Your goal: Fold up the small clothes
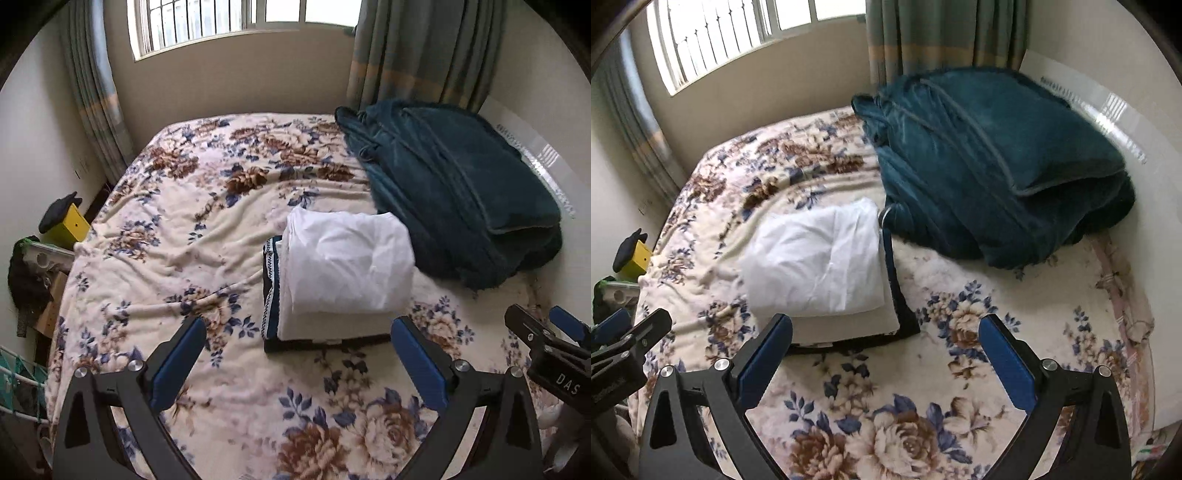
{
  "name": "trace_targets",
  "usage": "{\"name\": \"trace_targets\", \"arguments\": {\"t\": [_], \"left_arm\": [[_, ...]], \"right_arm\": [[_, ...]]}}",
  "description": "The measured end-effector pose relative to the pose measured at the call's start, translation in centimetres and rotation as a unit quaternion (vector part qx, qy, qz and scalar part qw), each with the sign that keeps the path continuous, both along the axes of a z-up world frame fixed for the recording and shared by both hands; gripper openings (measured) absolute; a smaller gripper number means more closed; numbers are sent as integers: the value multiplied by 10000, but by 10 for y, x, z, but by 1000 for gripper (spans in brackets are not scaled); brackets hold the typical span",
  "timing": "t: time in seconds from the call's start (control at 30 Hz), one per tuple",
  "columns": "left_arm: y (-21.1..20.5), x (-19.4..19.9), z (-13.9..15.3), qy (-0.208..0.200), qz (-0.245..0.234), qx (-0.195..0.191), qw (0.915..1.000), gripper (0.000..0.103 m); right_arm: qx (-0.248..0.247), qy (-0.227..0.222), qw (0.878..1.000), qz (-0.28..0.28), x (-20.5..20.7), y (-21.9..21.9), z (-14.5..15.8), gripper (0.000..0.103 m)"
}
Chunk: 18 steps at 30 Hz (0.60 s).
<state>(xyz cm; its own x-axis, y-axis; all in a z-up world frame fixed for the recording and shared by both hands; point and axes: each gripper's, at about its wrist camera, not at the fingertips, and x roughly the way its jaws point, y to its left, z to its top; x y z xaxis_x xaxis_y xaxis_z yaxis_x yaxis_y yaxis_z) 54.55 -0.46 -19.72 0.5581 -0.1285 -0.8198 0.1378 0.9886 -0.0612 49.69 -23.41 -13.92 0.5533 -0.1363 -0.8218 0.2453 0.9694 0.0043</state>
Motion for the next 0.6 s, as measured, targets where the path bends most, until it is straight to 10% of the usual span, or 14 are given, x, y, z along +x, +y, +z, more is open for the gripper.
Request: {"name": "trace_targets", "arguments": {"t": [0.6], "left_arm": [[24,-177,147,-975,-89,67,9952,102]], "right_arm": [[-279,-972,9947,210,-220,29,181,103]]}}
